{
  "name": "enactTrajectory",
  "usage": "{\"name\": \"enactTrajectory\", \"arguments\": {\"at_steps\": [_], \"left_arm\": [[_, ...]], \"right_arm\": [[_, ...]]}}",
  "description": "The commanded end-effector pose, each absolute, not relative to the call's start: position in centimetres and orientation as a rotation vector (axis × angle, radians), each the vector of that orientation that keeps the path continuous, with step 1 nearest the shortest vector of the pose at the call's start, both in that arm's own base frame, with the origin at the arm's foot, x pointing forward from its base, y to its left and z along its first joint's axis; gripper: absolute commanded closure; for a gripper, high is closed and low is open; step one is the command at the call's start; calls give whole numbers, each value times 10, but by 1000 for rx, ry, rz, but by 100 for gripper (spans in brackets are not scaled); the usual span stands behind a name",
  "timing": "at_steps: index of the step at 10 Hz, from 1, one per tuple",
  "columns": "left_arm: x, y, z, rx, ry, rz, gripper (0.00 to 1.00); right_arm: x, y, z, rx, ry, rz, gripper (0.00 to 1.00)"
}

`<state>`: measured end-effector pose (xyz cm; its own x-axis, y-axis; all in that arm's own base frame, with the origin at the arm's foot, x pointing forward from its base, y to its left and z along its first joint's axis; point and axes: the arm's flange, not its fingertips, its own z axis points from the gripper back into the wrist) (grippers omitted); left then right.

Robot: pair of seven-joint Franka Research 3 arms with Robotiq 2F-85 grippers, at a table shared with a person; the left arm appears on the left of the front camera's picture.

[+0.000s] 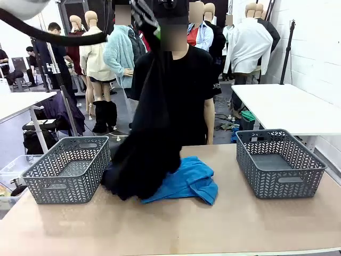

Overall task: Sort the tops and bottoms.
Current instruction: Lift clothes from the center of the table with your left hand, then sort the clothes according to human instructions.

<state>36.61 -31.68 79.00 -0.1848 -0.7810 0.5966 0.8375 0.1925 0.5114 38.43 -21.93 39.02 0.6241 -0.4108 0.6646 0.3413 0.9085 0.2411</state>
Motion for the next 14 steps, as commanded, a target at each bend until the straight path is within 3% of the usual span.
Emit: {"name": "enactTrajectory", "arguments": {"at_steps": [1, 5, 9, 14], "left_arm": [[367, -328, 822, -40, -1093, -1370, 100], [361, -340, 904, -85, -1250, -1229, 100], [330, -340, 915, -47, -1280, -1240, 100], [346, -337, 909, -83, -1274, -1251, 100]], "right_arm": [[384, -217, 393, 92, -777, -439, 0], [384, -217, 393, 92, -777, -439, 0], [384, -217, 393, 92, -777, -439, 0], [384, -217, 393, 92, -777, -439, 0]]}}
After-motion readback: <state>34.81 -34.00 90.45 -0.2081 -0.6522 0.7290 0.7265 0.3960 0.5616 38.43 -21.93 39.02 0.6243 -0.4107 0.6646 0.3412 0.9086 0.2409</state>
